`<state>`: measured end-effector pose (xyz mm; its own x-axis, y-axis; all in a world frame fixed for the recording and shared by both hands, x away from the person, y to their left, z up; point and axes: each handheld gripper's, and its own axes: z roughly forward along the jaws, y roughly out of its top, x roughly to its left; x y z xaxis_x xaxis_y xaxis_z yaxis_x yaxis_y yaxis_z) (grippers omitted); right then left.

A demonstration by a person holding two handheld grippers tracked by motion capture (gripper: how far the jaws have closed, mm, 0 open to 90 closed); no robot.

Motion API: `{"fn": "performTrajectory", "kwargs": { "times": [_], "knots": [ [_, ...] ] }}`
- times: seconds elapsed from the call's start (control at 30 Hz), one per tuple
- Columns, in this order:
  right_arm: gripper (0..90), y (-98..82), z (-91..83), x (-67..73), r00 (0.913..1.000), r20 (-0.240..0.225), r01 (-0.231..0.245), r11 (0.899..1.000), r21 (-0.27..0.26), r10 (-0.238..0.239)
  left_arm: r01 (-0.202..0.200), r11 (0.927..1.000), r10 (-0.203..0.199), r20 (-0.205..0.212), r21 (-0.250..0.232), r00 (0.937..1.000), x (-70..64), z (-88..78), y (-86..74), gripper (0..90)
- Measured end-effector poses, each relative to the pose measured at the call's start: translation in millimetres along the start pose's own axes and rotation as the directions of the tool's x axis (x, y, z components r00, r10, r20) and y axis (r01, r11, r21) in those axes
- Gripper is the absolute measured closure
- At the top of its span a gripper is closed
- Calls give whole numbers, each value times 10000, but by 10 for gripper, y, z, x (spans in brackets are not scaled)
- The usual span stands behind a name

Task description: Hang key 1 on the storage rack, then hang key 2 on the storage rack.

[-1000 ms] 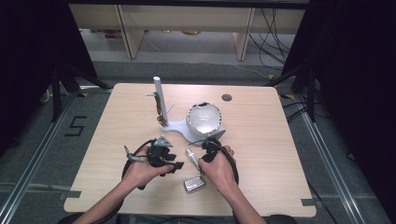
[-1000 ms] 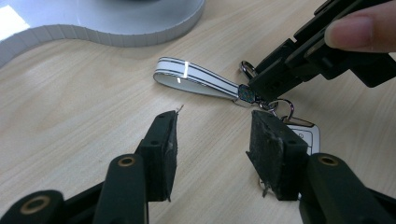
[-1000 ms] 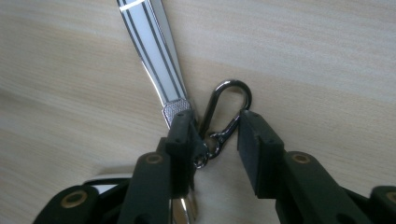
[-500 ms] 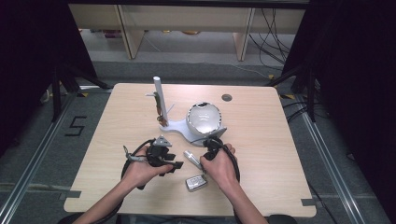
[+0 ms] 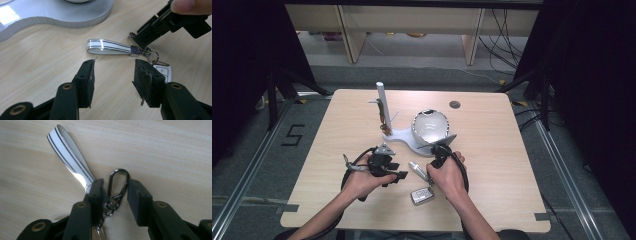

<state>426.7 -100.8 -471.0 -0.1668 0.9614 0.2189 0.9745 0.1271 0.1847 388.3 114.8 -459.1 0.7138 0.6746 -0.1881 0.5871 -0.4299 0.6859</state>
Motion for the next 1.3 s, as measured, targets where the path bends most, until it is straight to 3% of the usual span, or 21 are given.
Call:
{"fn": "performTrajectory", "kwargs": {
  "times": [0.03, 0.1, 0.13, 0.2, 0.23, 0.3, 0.33, 0.4, 0.43, 0.5, 0.57, 0.63, 0.77, 0.8, 0.9, 0.97, 1.0, 1.03, 1.17, 1.2, 1.3],
  "knots": [
    [660, 3, 18, -25, 9994, -120, 318, 9993, -183, -320, -25, 10000, 25, 57, 45, 10000, 2, -2, -1, 505],
    [658, -3, 21, -12, 9997, -6, 256, 9996, -76, -256, -31, 10000, 31, 70, 40, 10000, 2, -4, -3, 503],
    [658, -8, 14, 9, 10000, -87, -32, 10000, 0, 32, -27, 10000, 27, -18, -11, 10000, -1, -5, -4, 502],
    [657, -21, 4, 2, 9997, -142, 212, 9998, -41, -212, -24, 10000, 24, 69, 30, 10000, 8, -6, -2, 502],
    [656, -25, -29, 44, 9992, -130, -370, 9982, 463, 376, -29, 10000, 29, 65, 36, 10000, 10, -6, -1, 502],
    [655, -26, -40, 47, 9990, -207, -392, 9980, 492, 403, -45, 10000, 45, 71, 42, 10000, 17, -1, 4, 502],
    [654, -22, -35, 45, 9992, -127, -371, 9986, 386, 376, 16, 10000, -16, 41, 36, 10000, 14, 1, 4, 502],
    [654, -2, 10, -18, 9996, 6, 290, 9995, 156, -290, -9, 10000, 9, 43, 42, 10000, 8, -1, 4, 502],
    [654, -5, 15, -10, 9999, -54, 106, 9999, 57, -106, -58, 10000, 58, 62, 47, 10000, 6, -6, 2, 502],
    [657, -1, 12, 11, 9992, 37, -399, 9978, 535, 398, -70, 10000, 70, 39, 9, 10000, -4, -6, 1, 501],
    [663, 5, 33, 5, 9994, 109, -348, 9982, 492, 343, -106, 9999, 105, 32, 4, 9999, -4, -9, 1, 501],
    [673, 9, 64, -25, 9998, 130, 134, 9997, 216, -137, -161, 9999, 161, 36, 17, 9999, 4, -16, 2, 501],
    [693, 22, 75, -20, 9994, 231, 266, 9994, 212, -271, -76, 10000, 76, 66, 29, 9999, 16, -19, -1, 500],
    [694, 23, 75, -19, 9994, 312, 113, 9993, 352, -124, -55, 10000, 55, 41, 22, 10000, 19, -20, -2, 499],
    [697, 36, 73, -10, 9989, 226, 405, 9991, 147, -408, -64, 10000, 64, 16, -16, 10000, 26, -19, 2, 499],
    [698, 28, 77, 2, 9983, 506, 280, 9993, 259, -292, -116, 9999, 116, -28, -13, 9999, 21, -19, 6, 499],
    [701, 22, 78, 22, 9975, 496, 509, 9987, 30, -510, -85, 10000, 85, 31, 0, 10000, 19, -18, 6, 498],
    [703, 19, 57, 53, 9988, 430, 227, 9991, 363, -243, 5, 10000, -5, 54, -67, 10000, 10, -13, 5, 498],
    [708, 2, 71, 63, 9975, 500, 500, 9987, 36, -502, -119, 9999, 119, 54, 3, 9999, 22, -23, 3, 497],
    [707, 11, 60, 80, 9966, 644, 496, 9984, 268, -513, -54, 10000, 54, 20, 1, 10000, 19, -24, 1, 497],
    [698, 15, 59, 83, 9966, 578, 572, 9979, 295, -589, -48, 10000, 48, -54, -18, 10000, 21, -25, -2, 497]
  ]
}}
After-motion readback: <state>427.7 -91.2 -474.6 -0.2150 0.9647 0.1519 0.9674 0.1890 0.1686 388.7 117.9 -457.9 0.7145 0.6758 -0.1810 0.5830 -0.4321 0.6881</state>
